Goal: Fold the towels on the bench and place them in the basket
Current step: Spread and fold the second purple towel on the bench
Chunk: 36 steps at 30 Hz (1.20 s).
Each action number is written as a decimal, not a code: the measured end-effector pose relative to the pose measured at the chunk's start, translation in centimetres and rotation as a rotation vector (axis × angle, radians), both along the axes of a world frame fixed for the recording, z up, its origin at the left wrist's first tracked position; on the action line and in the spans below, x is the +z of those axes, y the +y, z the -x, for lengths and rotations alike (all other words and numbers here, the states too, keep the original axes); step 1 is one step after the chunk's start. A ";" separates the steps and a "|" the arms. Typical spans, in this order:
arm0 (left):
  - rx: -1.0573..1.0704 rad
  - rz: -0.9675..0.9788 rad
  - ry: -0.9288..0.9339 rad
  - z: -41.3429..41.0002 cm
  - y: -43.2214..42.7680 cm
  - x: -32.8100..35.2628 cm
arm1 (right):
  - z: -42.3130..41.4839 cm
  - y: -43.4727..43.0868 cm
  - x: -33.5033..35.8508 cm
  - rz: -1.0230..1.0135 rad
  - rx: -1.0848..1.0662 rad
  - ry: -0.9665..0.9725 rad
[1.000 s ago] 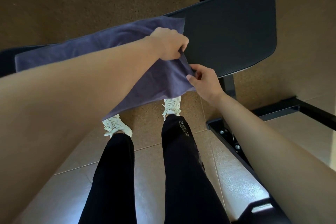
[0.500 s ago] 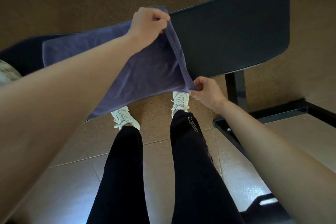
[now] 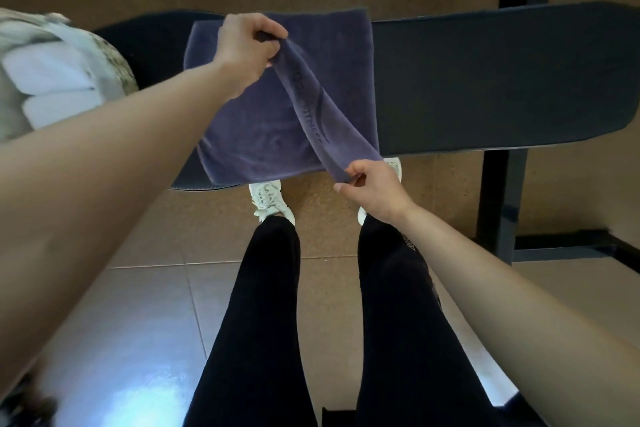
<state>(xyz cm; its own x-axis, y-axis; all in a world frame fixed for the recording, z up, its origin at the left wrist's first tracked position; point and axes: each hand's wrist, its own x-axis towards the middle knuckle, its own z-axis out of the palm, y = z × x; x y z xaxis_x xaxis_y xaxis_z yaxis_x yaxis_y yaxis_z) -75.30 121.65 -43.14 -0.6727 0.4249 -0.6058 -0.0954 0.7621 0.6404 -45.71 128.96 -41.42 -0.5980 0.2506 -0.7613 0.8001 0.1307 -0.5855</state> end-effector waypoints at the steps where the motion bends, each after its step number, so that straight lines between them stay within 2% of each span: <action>1: -0.013 0.017 0.025 0.7 -1.2 0.1 | 0.9 -0.9 0.1 0.001 0.039 0.000; 10: -0.093 0.062 0.133 6.5 -8.9 -0.3 | 8.8 -9.4 0.2 0.008 0.283 0.027; 22: -0.033 0.009 0.177 10.0 -13.3 -2.3 | 14.5 -16.7 -2.0 -0.045 0.381 -0.038; 26: -0.165 0.156 0.088 10.3 -14.0 -3.4 | 14.9 -16.9 -3.1 0.143 0.426 -0.134; 27: -0.210 0.206 0.071 10.2 -14.1 -3.6 | 14.9 -16.7 -3.3 0.132 0.411 -0.159; 30: -0.209 0.235 0.136 9.6 -13.9 -4.4 | 14.5 -14.8 -4.4 -0.053 0.164 -0.129; 34: -0.089 0.205 0.192 9.6 -14.0 -6.0 | 13.6 -10.1 -6.0 -0.474 -0.128 -0.049; 36: -0.057 0.192 0.201 9.9 -13.8 -6.8 | 13.5 -7.5 -6.7 -0.608 -0.223 -0.118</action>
